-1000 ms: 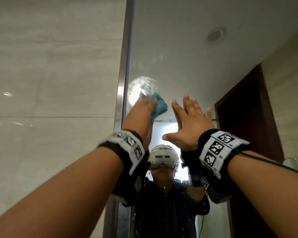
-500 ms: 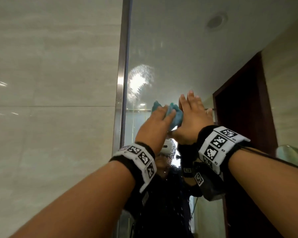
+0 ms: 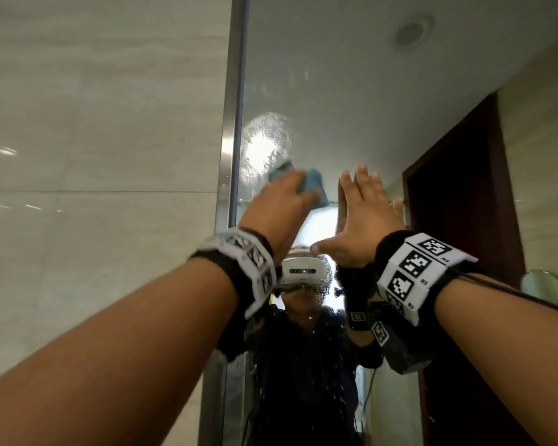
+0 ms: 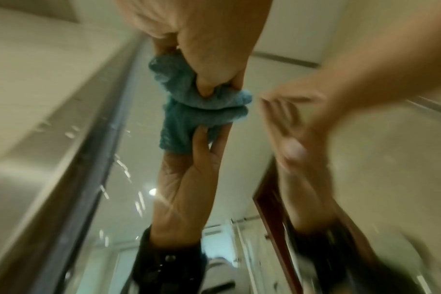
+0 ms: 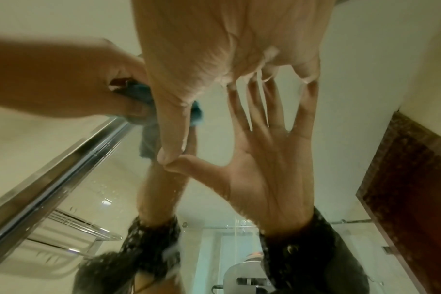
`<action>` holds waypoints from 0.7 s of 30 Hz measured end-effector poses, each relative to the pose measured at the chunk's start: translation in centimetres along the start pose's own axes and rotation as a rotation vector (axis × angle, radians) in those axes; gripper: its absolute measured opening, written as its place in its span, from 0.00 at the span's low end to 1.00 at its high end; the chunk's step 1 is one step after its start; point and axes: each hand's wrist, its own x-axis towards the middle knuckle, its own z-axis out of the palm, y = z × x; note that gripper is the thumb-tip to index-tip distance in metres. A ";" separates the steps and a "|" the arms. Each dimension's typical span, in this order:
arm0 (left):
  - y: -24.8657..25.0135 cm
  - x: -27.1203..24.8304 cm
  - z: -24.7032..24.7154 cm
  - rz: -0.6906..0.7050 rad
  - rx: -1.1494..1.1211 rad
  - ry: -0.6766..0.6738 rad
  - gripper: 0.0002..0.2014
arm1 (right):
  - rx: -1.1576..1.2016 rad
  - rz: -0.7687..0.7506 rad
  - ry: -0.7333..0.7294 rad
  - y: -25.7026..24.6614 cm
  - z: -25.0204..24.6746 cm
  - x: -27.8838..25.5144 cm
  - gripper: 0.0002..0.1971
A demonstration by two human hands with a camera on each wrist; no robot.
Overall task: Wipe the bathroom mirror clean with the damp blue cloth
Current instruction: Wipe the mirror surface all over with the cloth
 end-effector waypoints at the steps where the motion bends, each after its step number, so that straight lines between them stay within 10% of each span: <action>1: -0.7 1.0 -1.2 -0.081 -0.108 0.112 0.15 | -0.013 0.000 -0.002 0.0 0.0 0.0 0.67; 4: -2.6 2.2 -3.7 -0.280 -0.226 0.257 0.13 | -0.026 0.001 0.005 0.0 0.0 0.1 0.68; 15: -4.3 -1.9 -4.3 -0.027 0.315 -0.084 0.21 | -0.075 -0.091 -0.045 -3.0 0.2 -2.4 0.62; 21: -2.2 -2.2 -1.5 -0.318 -0.488 0.281 0.09 | -0.045 -0.091 -0.153 -3.8 2.3 -3.3 0.66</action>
